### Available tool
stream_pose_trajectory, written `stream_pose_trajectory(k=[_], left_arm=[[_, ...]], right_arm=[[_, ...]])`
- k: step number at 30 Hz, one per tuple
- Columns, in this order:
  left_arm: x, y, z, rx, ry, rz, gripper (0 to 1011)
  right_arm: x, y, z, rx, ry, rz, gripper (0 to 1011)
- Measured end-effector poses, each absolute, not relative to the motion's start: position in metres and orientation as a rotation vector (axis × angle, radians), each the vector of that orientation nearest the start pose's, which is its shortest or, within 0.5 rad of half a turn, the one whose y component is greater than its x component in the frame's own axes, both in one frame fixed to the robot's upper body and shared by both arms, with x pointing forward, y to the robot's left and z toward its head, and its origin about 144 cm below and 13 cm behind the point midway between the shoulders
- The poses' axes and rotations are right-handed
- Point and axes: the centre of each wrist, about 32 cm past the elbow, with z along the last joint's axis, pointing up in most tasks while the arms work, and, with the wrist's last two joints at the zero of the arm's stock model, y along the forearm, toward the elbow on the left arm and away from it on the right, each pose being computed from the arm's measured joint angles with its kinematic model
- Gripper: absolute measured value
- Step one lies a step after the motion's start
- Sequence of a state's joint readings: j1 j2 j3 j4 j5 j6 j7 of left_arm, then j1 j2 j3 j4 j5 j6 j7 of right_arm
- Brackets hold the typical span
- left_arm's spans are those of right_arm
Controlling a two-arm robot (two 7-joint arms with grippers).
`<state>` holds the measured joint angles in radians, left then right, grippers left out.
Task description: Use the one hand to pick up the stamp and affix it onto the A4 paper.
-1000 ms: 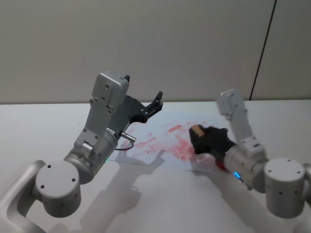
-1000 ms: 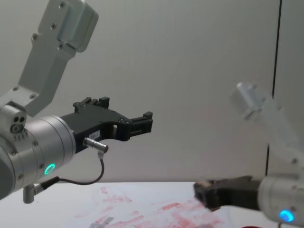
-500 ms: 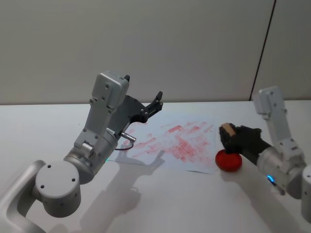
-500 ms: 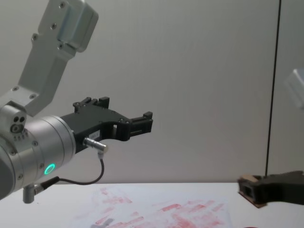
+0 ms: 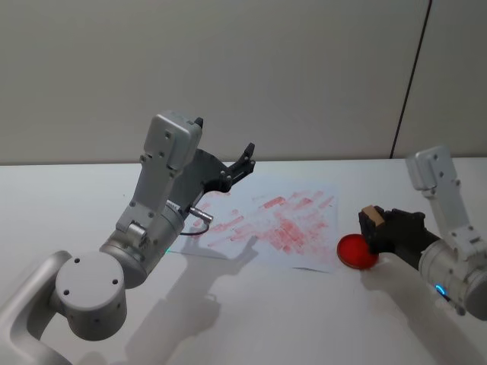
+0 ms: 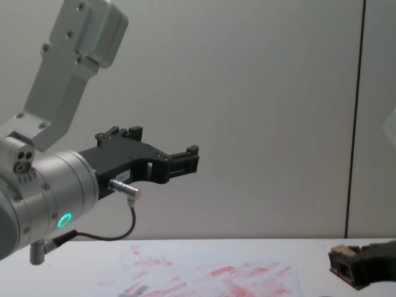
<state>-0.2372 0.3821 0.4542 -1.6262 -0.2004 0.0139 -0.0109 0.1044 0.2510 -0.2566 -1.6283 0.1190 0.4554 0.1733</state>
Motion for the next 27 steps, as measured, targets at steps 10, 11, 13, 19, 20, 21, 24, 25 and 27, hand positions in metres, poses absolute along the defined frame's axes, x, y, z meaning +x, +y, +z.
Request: stream_pose_trajectory(k=[10,11,13,19,20,21,24,25,27], left_arm=[[0.492,0.198,1.204,0.061,-0.268,1.124,1001],[0.492,0.198,1.204,0.061,-0.268,1.124,1001],[0.492,0.198,1.204,0.061,-0.268,1.124,1001],[0.492,0.198,1.204,0.061,-0.268,1.124,1001],[0.492,0.198,1.204,0.061,-0.268,1.124,1001],[0.492,0.198,1.204,0.061,-0.268,1.124,1001],[0.492,0.198,1.204,0.061,-0.268,1.124,1001],[0.492,0.198,1.204,0.061,-0.268,1.124,1001],[0.492,0.198,1.204,0.061,-0.268,1.124,1001]], right_arm=[[0.484,-0.214,1.172,-0.441,0.135,-1.125,220],[0.485,-0.214,1.172,-0.445,0.133,-1.123,219],[0.486,-0.213,1.171,-0.451,0.133,-1.119,219],[0.49,-0.21,1.167,-0.478,0.127,-1.105,219],[0.49,-0.21,1.167,-0.478,0.127,-1.105,219],[0.49,-0.209,1.167,-0.484,0.126,-1.102,219],[0.491,-0.208,1.165,-0.494,0.126,-1.099,219],[0.492,-0.208,1.165,-0.496,0.125,-1.098,220],[0.492,-0.207,1.164,-0.503,0.124,-1.097,219]])
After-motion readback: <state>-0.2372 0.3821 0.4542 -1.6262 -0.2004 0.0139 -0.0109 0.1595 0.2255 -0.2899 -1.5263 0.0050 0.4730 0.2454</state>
